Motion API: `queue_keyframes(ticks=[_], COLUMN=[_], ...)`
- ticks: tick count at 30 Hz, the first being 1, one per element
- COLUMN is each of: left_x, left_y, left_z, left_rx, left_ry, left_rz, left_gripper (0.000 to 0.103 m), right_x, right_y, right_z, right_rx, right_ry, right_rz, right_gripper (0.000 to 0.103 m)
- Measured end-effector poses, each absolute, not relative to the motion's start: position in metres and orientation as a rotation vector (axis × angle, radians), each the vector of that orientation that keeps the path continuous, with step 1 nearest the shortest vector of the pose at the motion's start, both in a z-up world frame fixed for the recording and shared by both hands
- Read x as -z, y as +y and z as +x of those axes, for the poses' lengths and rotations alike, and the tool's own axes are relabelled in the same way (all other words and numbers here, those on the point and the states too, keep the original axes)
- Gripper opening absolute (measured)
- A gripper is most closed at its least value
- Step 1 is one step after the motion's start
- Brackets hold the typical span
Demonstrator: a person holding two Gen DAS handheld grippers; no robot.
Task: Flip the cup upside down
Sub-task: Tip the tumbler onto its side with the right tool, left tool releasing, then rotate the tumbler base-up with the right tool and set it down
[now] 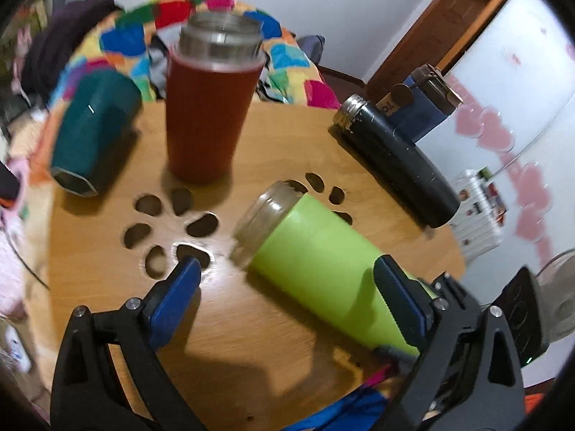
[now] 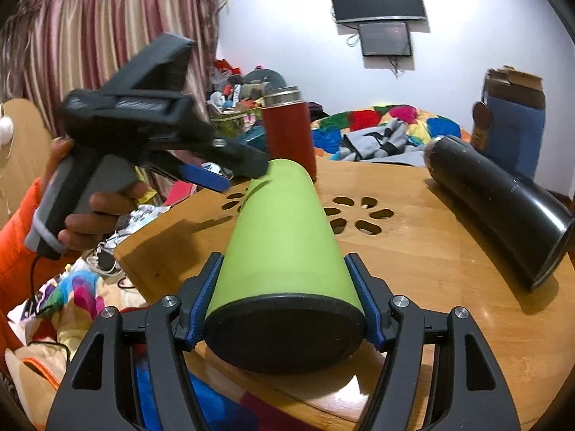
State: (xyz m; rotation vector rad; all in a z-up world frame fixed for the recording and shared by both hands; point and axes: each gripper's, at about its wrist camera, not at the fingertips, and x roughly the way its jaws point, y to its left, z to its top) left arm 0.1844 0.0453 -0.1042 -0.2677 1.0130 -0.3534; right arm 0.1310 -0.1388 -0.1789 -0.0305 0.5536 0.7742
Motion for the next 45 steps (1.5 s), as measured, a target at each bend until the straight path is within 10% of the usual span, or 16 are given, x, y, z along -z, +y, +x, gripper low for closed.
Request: queue_keyframes(ticks=[45], left_x=[0.001], left_y=[0.024], left_z=[0.147], left_rx=[0.471], left_ry=[0.567], left_rz=[-0.143], left_gripper=[0.098], right_x=[0.069], right_y=[-0.115], right_z=[0.144], right_rx=[-0.632], right_ry=[0.32], right_rz=[-0.058], right_gripper=[0.063])
